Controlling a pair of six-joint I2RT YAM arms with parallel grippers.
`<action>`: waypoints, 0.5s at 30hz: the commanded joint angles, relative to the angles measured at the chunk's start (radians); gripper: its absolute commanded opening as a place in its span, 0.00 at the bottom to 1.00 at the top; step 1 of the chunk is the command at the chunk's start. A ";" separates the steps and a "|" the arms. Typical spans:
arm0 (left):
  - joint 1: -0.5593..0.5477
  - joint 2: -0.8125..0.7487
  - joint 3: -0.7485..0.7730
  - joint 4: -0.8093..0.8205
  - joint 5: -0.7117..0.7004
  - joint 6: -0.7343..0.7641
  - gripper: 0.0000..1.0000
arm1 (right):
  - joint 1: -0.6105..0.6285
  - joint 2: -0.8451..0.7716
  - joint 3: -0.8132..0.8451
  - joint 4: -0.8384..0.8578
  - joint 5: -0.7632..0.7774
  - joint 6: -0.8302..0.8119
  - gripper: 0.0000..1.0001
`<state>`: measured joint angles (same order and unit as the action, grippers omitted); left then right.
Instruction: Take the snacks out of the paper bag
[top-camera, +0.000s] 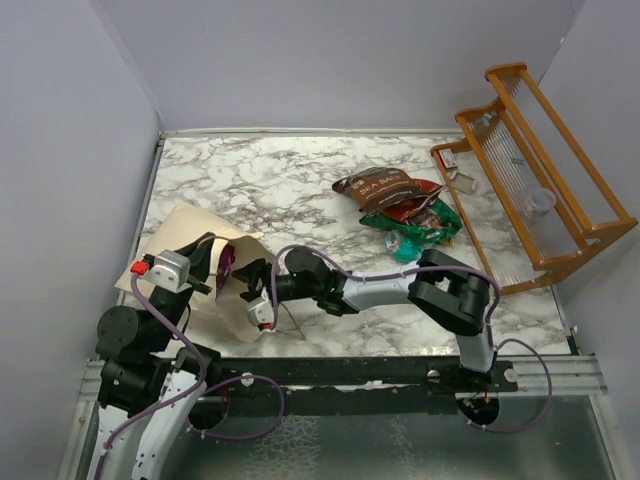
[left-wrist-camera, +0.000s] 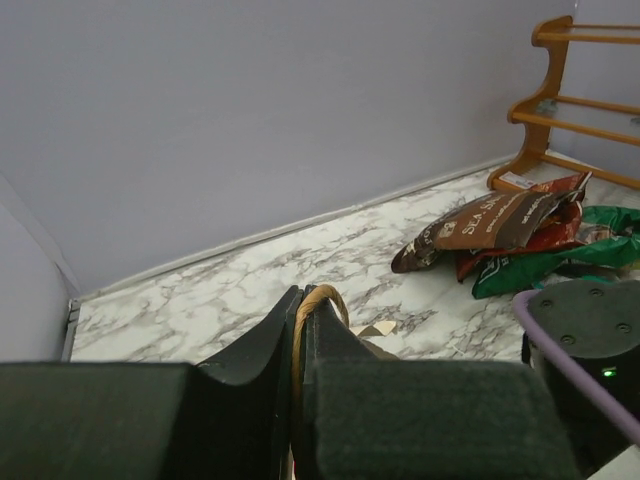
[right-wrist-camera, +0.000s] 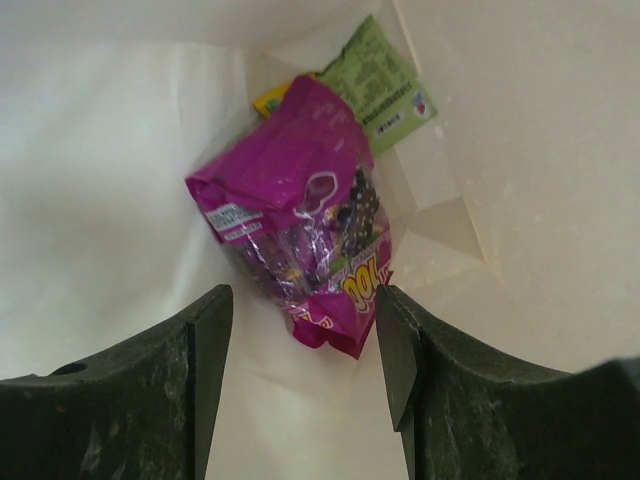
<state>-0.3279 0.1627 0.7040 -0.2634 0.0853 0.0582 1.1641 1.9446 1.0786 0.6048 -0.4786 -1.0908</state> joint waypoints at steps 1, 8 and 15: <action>-0.003 0.028 0.043 0.007 -0.010 -0.005 0.00 | 0.006 0.103 0.119 -0.074 0.127 -0.093 0.59; -0.003 0.036 0.057 0.024 0.014 -0.008 0.00 | 0.006 0.213 0.238 -0.146 0.159 -0.170 0.66; -0.003 0.043 0.077 0.033 0.035 -0.008 0.00 | 0.006 0.298 0.347 -0.193 0.141 -0.210 0.67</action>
<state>-0.3279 0.1997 0.7444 -0.2638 0.0891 0.0582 1.1641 2.2009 1.3670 0.4717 -0.3286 -1.2449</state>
